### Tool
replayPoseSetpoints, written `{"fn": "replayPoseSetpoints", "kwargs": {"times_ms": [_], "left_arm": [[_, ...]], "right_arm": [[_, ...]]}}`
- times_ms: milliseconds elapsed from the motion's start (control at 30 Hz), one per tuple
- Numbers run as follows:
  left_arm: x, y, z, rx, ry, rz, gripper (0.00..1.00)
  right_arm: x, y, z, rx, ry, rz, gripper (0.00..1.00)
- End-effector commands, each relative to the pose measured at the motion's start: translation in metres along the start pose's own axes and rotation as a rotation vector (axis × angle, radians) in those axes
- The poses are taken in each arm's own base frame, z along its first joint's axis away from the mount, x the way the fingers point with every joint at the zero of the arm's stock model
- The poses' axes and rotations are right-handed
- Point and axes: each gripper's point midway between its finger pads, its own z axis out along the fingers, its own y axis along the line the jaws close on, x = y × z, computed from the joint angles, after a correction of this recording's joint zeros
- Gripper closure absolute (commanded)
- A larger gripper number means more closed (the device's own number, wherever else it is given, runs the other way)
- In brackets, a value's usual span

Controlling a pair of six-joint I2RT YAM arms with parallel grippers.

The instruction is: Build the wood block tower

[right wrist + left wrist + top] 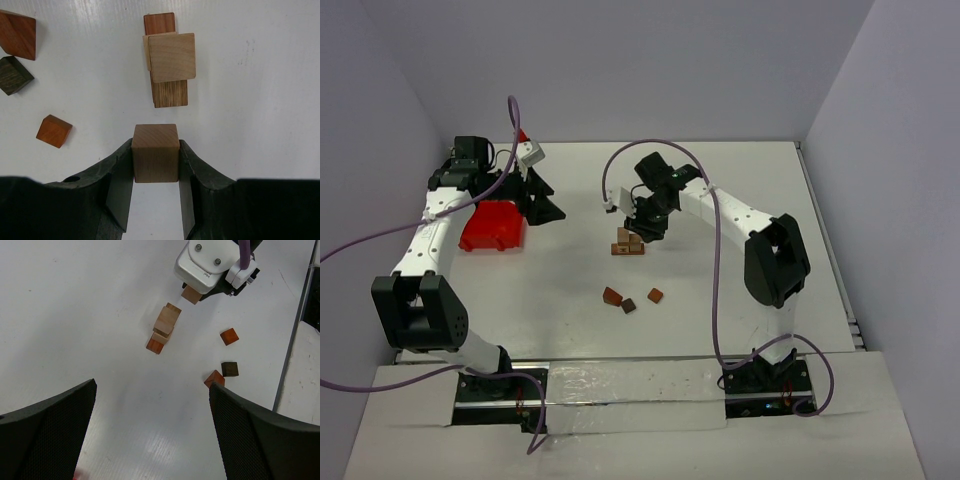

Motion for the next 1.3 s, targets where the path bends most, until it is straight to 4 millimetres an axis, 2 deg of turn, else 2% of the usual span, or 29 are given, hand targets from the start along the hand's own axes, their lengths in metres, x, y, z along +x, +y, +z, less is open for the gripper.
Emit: {"fn": "replayPoseSetpoints", "kwargs": {"times_ms": [0,300,500,1267], "left_arm": [[-0.016,0.006,-0.003,-0.015,-0.036,0.047,0.01],[-0.017,0.007,-0.003,-0.02,-0.036,0.045,0.01],[-0.018,0.008,-0.004,-0.03,-0.039,0.05,0.01],[-0.018,0.01,-0.004,-0.042,-0.04,0.051,0.01]], "right_arm": [[-0.01,-0.012,0.0,0.037,-0.027,0.001,0.84],[-0.012,-0.014,0.012,0.014,-0.004,-0.028,0.83],[-0.019,-0.019,0.012,0.012,-0.004,-0.048,0.81],[-0.02,-0.018,0.026,-0.028,0.03,-0.079,0.77]]}}
